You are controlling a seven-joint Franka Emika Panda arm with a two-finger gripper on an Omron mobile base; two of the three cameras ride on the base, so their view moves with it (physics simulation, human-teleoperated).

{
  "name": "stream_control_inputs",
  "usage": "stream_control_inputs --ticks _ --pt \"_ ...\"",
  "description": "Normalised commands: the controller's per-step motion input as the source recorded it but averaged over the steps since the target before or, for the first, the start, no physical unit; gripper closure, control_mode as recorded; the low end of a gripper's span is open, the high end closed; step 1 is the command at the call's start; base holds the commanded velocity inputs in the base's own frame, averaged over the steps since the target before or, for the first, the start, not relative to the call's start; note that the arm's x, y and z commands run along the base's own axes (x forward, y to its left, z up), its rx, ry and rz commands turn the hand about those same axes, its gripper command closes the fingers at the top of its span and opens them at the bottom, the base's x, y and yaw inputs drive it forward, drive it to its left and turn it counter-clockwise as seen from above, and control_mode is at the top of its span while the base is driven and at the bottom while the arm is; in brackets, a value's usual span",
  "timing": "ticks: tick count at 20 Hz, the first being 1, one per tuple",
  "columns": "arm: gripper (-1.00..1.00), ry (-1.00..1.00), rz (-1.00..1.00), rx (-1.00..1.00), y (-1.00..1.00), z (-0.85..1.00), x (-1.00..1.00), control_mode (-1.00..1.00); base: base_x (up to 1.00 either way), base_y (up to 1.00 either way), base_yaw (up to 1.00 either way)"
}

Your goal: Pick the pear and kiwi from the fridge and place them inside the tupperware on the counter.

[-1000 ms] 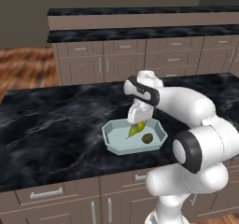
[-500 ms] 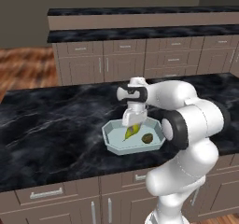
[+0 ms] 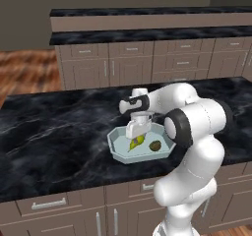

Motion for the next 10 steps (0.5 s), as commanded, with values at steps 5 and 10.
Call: stream_control_inputs --ticks 5,10 --pt "-1.00 -0.13 0.00 -0.09 0.11 -0.33 0.00 -1.00 0.00 0.00 0.00" --pt "-1.00 -0.24 0.00 0.00 0.01 -0.07 -0.05 -1.00 0.00 0.00 0.00"
